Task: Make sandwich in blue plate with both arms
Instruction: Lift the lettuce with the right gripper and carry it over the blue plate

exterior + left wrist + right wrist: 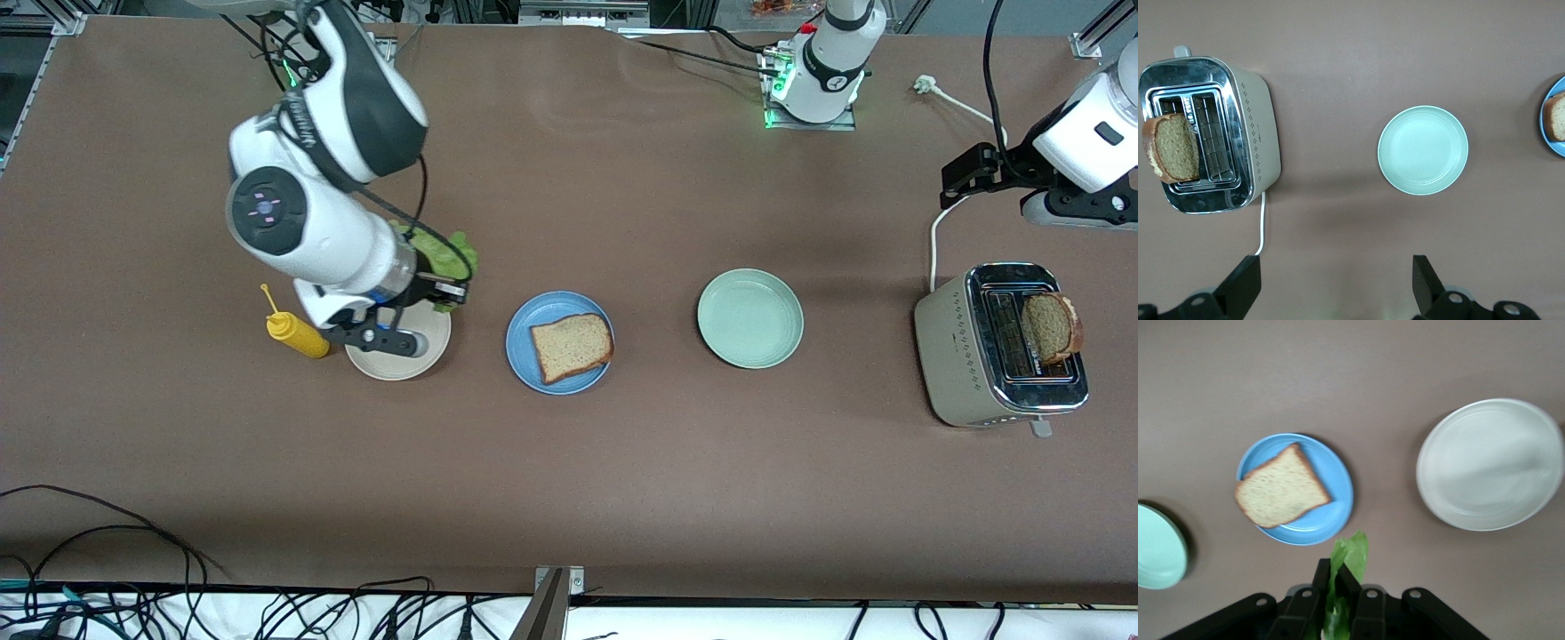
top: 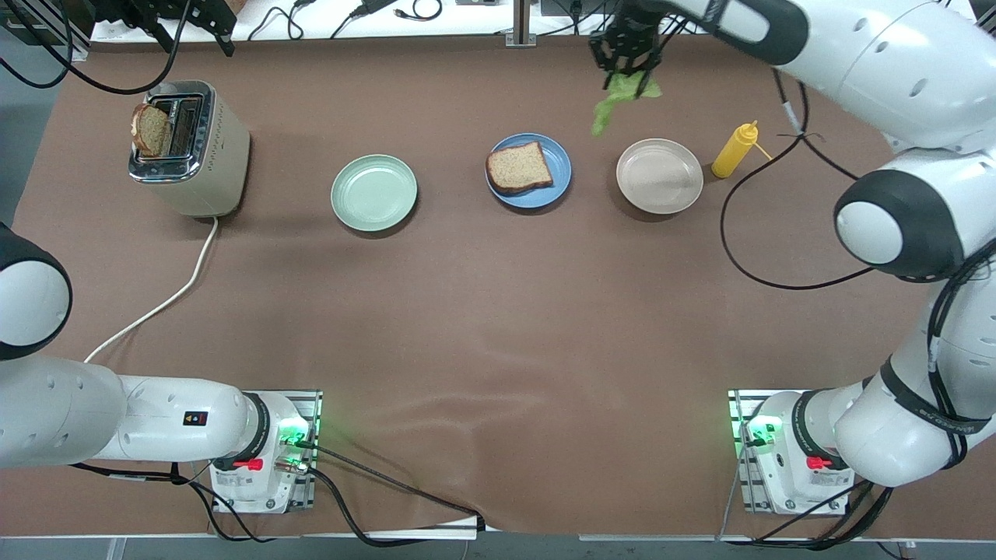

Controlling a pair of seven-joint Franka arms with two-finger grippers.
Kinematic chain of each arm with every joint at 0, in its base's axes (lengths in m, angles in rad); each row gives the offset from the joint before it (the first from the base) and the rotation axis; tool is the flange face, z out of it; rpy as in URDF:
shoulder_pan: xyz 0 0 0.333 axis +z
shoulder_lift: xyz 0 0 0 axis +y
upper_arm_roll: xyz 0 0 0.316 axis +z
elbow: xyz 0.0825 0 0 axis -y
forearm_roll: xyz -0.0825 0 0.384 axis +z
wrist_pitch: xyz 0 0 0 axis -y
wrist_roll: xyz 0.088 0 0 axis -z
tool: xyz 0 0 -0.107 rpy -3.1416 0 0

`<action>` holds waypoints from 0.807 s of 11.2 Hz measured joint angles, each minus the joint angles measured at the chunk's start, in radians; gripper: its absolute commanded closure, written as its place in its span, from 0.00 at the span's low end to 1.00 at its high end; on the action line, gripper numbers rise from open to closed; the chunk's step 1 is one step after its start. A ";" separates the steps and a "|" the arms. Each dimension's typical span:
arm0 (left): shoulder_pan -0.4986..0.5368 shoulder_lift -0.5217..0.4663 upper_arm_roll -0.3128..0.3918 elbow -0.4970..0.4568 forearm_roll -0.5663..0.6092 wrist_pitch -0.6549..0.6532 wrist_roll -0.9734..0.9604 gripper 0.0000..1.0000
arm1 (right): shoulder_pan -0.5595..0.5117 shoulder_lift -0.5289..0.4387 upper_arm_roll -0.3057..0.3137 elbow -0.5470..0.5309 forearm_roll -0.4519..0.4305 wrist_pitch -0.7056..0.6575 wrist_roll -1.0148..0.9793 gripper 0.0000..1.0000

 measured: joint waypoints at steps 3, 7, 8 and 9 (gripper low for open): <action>0.000 -0.001 0.000 0.000 0.000 0.001 0.000 0.00 | 0.095 0.094 -0.001 0.110 0.001 0.046 0.196 1.00; 0.000 -0.001 0.000 0.000 0.000 0.003 0.000 0.00 | 0.140 0.203 -0.001 0.174 0.001 0.195 0.399 1.00; 0.000 -0.001 0.000 0.000 0.000 0.003 0.000 0.00 | 0.144 0.228 -0.001 0.179 0.001 0.250 0.447 1.00; 0.000 -0.002 0.000 0.000 0.000 0.003 0.000 0.00 | 0.150 0.260 -0.001 0.190 0.001 0.313 0.506 1.00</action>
